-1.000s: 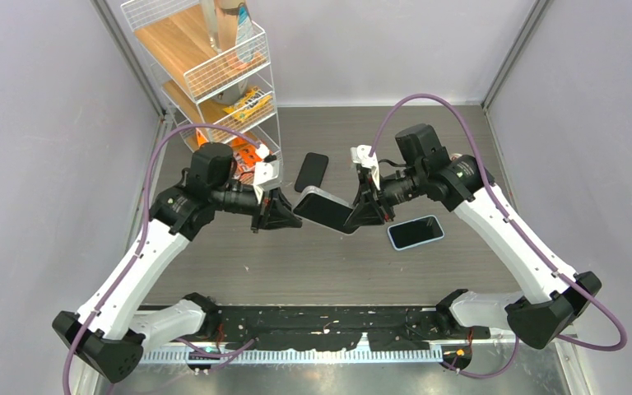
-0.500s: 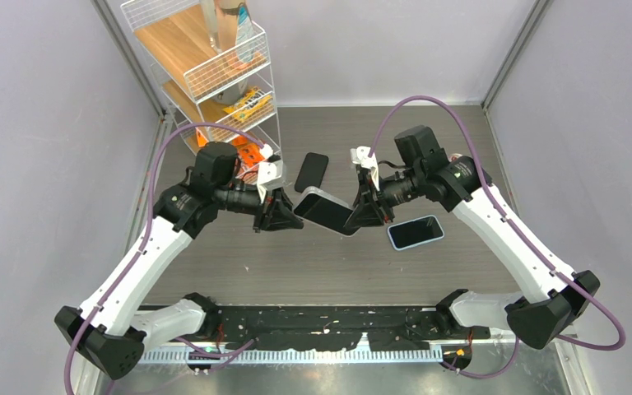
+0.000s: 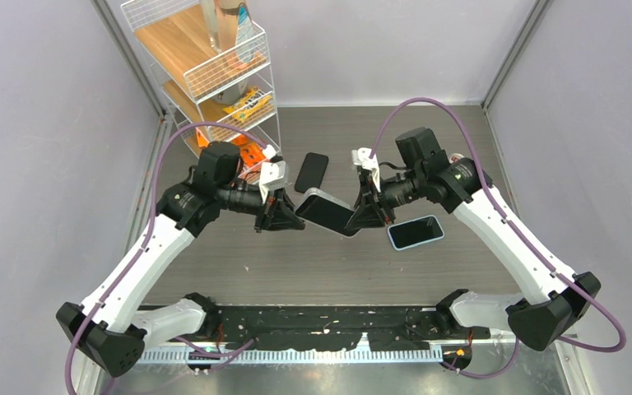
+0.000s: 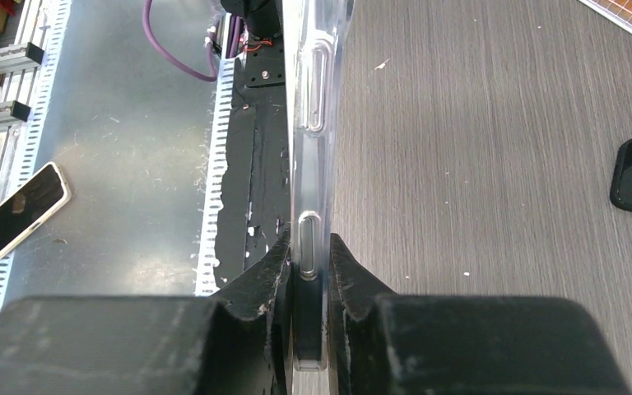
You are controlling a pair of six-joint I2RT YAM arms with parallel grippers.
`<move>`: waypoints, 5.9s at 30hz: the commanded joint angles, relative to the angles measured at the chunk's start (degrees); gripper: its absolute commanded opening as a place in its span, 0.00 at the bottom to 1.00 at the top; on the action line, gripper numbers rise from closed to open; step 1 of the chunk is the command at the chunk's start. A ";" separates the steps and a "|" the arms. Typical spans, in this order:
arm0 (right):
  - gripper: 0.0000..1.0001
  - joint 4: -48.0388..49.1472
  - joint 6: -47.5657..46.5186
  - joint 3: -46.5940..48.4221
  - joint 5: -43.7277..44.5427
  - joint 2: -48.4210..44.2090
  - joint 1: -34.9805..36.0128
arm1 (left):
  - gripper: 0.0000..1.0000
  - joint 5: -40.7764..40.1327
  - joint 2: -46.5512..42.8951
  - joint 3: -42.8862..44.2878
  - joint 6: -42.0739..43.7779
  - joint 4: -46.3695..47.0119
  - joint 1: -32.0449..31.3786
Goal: Take the phone out of the phone case
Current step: Remove the phone case from the phone.
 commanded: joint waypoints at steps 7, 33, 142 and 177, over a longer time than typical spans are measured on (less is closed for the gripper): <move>0.05 5.71 2.23 -1.93 -5.93 -1.83 0.49 | 0.00 6.07 2.70 2.12 9.70 1.77 -2.30; 0.05 14.81 12.11 -7.66 -16.03 -2.38 0.49 | 0.00 4.72 9.42 10.52 36.09 -13.04 -5.28; 0.06 13.42 8.72 -7.95 -11.30 -3.40 -0.71 | 0.00 9.92 4.87 9.18 30.38 -14.16 -2.60; 0.06 19.40 15.05 -11.50 -16.65 -3.30 3.55 | 0.00 1.48 17.92 24.42 60.10 -27.35 -8.19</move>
